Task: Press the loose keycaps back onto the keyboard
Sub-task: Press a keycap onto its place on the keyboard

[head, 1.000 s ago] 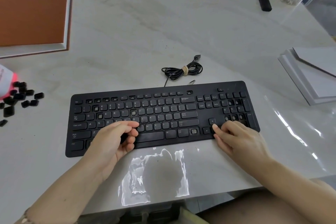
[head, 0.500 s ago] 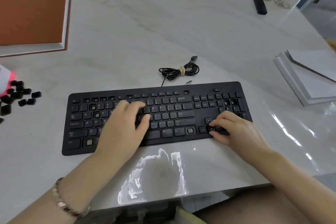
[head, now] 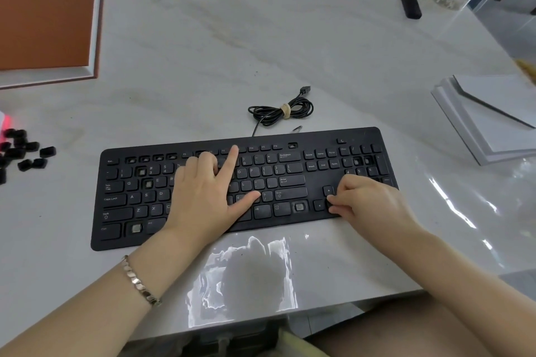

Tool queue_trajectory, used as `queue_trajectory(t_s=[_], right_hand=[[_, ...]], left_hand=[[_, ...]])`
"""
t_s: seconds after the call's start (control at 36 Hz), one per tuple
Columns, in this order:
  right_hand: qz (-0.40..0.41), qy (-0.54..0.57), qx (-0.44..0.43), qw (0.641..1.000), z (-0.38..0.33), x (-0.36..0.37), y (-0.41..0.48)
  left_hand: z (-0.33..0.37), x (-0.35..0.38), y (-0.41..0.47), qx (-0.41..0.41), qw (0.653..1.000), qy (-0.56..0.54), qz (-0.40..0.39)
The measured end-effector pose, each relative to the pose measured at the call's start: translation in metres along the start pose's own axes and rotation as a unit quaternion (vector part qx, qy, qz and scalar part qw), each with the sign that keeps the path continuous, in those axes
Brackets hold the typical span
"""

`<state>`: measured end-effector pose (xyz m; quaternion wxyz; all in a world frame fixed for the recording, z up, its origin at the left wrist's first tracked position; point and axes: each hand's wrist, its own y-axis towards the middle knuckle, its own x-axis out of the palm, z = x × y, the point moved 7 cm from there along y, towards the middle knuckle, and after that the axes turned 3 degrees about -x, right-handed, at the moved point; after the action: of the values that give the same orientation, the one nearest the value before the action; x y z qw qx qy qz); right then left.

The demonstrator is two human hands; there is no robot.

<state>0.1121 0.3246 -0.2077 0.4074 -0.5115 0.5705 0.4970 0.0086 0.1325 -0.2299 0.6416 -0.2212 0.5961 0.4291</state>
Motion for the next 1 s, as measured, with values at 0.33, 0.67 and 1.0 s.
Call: queue_trajectory(t_s=[0.33,0.67,1.0], right_hand=[[0.007,-0.054,-0.046,0.997,-0.014,0.007,-0.019],[-0.048,0.564,0.352,0.745,0.010,0.003,-0.005],[0.100,0.663,0.199,0.715,-0.057,-0.028,0.025]], left_hand=[[-0.004,0.003,-0.002,-0.005,0.999,-0.017,0.041],[-0.005,-0.001,-0.003,-0.005,0.997,-0.048,0.056],[-0.005,-0.002,-0.002,-0.005,0.997,-0.046,0.057]])
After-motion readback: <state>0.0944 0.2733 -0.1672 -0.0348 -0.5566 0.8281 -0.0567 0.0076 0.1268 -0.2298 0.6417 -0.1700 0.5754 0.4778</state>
